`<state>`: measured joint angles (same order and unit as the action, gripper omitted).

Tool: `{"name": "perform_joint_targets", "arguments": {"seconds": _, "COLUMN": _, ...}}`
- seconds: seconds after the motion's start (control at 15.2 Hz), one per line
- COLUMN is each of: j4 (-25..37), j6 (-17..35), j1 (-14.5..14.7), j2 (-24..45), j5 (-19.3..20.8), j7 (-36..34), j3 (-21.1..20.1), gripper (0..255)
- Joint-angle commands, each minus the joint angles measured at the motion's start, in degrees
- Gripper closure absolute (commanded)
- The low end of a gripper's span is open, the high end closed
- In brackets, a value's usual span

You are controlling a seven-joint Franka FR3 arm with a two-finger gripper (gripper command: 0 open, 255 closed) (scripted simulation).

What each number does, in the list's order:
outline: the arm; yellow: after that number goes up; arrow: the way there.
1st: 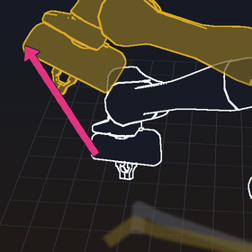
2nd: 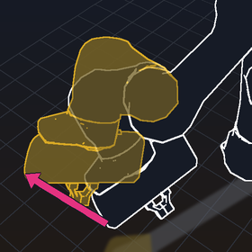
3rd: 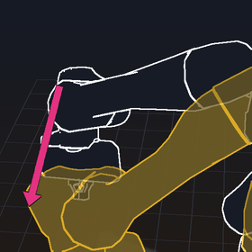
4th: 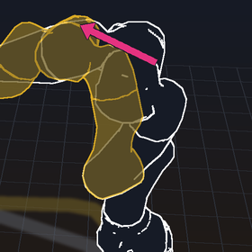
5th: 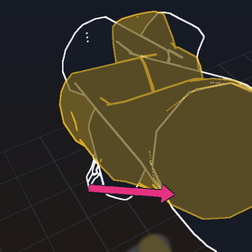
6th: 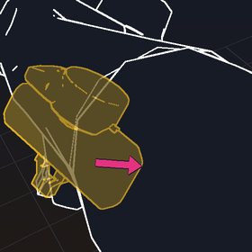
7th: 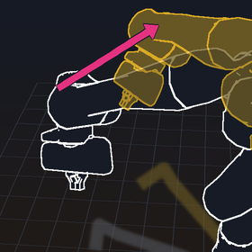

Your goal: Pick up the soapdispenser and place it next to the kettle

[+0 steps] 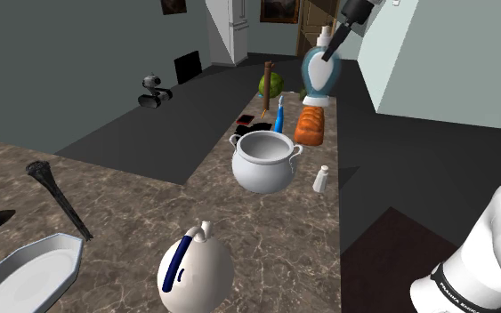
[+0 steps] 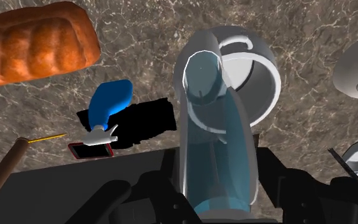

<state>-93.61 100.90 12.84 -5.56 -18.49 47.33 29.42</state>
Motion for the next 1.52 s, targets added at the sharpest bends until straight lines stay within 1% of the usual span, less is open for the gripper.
{"name": "perform_joint_targets", "arguments": {"seconds": 0.0, "j4": -4.0, "j6": 2.0, "j1": 1.2, "j2": -3.6, "j5": 2.2, "j7": -3.1, "j3": -2.1, "gripper": 255}}
{"name": "perform_joint_targets", "arguments": {"seconds": 0.26, "j4": -10.9, "j6": 4.8, "j1": 2.5, "j2": -10.0, "j5": 5.5, "j7": -9.3, "j3": -6.9, "gripper": 255}}
{"name": "perform_joint_targets", "arguments": {"seconds": 0.59, "j4": -17.5, "j6": 7.3, "j1": 3.7, "j2": -16.1, "j5": 7.8, "j7": -16.7, "j3": -12.8, "gripper": 255}}
{"name": "perform_joint_targets", "arguments": {"seconds": 0.99, "j4": -23.2, "j6": 9.4, "j1": 5.1, "j2": -21.4, "j5": 8.8, "j7": -25.3, "j3": -20.0, "gripper": 255}}
{"name": "perform_joint_targets", "arguments": {"seconds": 1.45, "j4": -26.7, "j6": 11.2, "j1": 7.0, "j2": -24.8, "j5": 8.7, "j7": -35.2, "j3": -28.3, "gripper": 255}}
